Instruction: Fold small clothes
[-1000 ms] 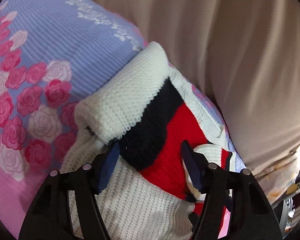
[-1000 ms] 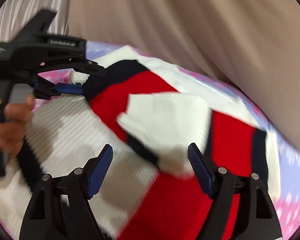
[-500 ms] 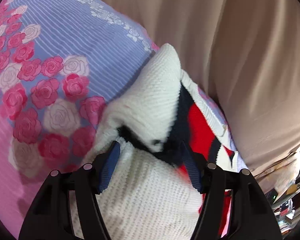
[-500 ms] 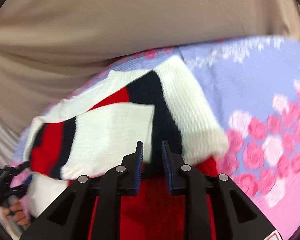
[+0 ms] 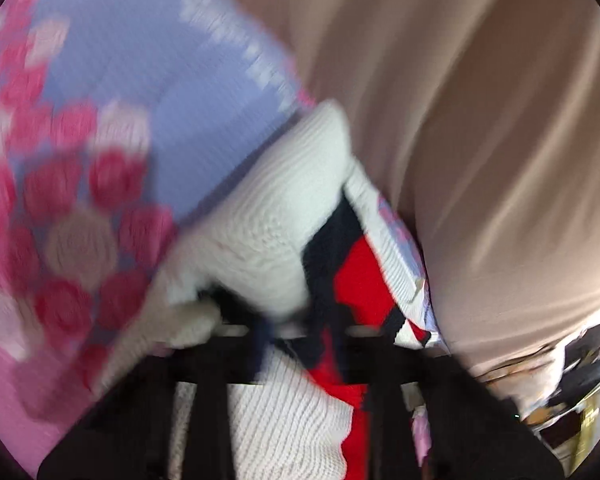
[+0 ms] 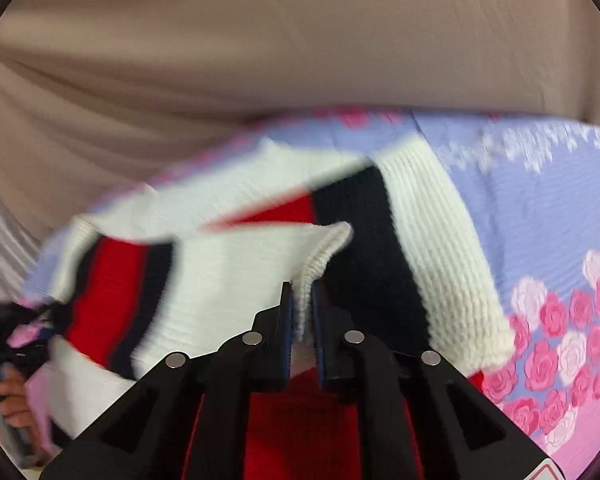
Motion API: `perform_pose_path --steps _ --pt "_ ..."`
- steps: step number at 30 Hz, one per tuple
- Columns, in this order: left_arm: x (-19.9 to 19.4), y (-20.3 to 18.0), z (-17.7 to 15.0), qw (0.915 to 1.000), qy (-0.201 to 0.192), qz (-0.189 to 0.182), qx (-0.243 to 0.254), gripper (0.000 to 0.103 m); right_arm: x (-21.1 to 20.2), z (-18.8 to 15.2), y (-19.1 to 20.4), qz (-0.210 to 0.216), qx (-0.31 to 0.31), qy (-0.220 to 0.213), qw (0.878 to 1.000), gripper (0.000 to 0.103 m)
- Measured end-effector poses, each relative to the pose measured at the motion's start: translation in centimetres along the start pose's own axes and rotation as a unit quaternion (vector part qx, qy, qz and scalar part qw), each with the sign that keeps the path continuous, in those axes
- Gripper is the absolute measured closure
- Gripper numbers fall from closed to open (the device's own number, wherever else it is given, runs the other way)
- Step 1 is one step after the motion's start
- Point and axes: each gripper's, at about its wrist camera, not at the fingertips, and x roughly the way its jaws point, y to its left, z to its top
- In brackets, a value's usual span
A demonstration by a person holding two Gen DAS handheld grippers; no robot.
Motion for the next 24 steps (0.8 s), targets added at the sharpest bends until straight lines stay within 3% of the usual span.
perform_pose_path --steps 2,3,4,5,7,9,11,13,14,16,19,22,24 --pt "-1.6 -1.2 -0.2 0.9988 -0.039 0.011 0.029 0.096 -3.8 0.4 0.3 0.06 0.006 -0.067 0.996 0.095" --pt "-2.0 -1.7 -0.3 0.9971 -0.056 0.023 0.047 0.096 -4.4 0.1 -0.1 0.058 0.005 -0.086 0.995 0.095" --pt "-2.3 -1.8 -0.6 0.9955 -0.066 0.034 0.058 0.096 -3.5 -0.1 -0.7 0.027 0.002 -0.079 0.997 0.095" --pt "-2.0 -1.7 -1.1 0.9942 -0.067 0.047 0.07 0.096 -0.4 -0.5 -2.0 -0.027 -0.003 -0.026 0.999 0.095" --pt "0.1 -0.8 -1.8 0.9952 -0.025 0.063 0.071 0.096 4.9 -1.8 -4.7 -0.1 0.023 0.066 0.993 0.096" --pt "1.8 0.5 -2.7 0.9955 0.004 0.077 0.056 0.096 4.0 -2.1 -4.9 -0.072 0.042 0.042 0.996 0.096" --pt "2.0 0.7 -3.4 0.994 -0.008 0.083 0.071 0.096 1.1 -1.2 -3.5 -0.036 0.033 -0.006 0.999 0.096" --pt "1.8 0.4 -3.9 0.9915 -0.019 0.092 0.09 0.096 -0.5 -1.1 -3.1 -0.026 0.019 -0.035 0.999 0.096" --pt "1.9 0.4 -4.2 0.991 -0.021 0.093 0.094 0.096 0.0 -1.4 -3.6 -0.035 0.018 -0.022 0.999 0.096" --pt "2.1 0.3 -4.6 0.9891 -0.029 0.096 0.107 0.096 3.2 -2.8 -5.8 -0.076 0.026 0.051 0.995 0.096" --pt "2.4 -0.5 -5.9 0.9837 -0.043 0.11 0.136 0.095 1.9 -3.2 -6.4 -0.065 0.046 0.042 0.996 0.093" --pt "2.6 -1.1 -7.3 0.981 -0.052 0.116 0.147 0.094 -1.6 -2.3 -4.1 -0.121 0.007 -0.016 0.993 0.083" --pt "3.1 -1.1 -6.9 0.9815 -0.054 0.114 0.144 0.094 -2.5 -1.3 -1.5 -0.097 -0.018 -0.026 0.995 0.081"
